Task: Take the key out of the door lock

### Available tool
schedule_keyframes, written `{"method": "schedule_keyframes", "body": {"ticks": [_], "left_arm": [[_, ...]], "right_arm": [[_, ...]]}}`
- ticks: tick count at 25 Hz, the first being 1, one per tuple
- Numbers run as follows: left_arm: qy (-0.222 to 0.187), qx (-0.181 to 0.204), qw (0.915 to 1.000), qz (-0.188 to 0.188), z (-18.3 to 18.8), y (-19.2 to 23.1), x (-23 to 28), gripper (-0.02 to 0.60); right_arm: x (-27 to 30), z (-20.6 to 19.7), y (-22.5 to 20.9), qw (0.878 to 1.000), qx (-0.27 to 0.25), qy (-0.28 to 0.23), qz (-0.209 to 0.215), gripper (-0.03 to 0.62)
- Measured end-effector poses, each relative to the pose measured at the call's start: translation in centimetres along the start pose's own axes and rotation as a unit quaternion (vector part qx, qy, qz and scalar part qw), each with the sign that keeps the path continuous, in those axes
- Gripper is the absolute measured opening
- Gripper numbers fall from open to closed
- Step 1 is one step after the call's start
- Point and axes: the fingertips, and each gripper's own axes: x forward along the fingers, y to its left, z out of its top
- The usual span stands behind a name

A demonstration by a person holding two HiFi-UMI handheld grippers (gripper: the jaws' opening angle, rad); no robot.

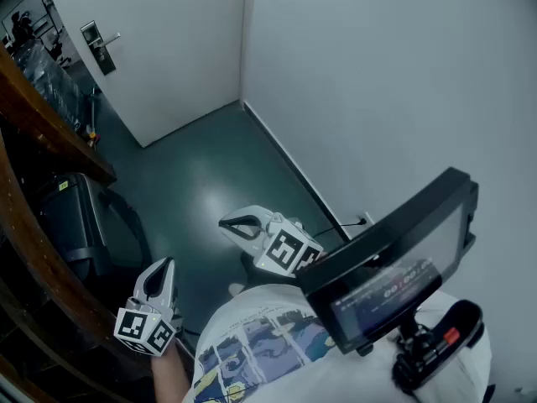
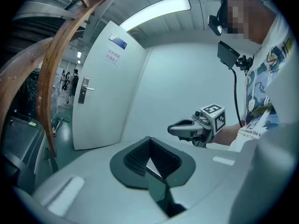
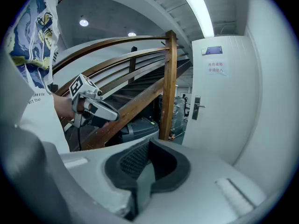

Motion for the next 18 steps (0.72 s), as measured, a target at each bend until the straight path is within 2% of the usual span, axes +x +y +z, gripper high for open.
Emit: {"method": "schedule_keyframes", "body": {"ticks": [18], "left_arm": [[0.001, -0.01, 0.9999, 0.009, 0.4, 3.4, 0.5, 0.008]], "right_arm": [[3.7, 1.2, -1.2, 1.0, -0.019, 0.005, 0.013, 0.006]]}}
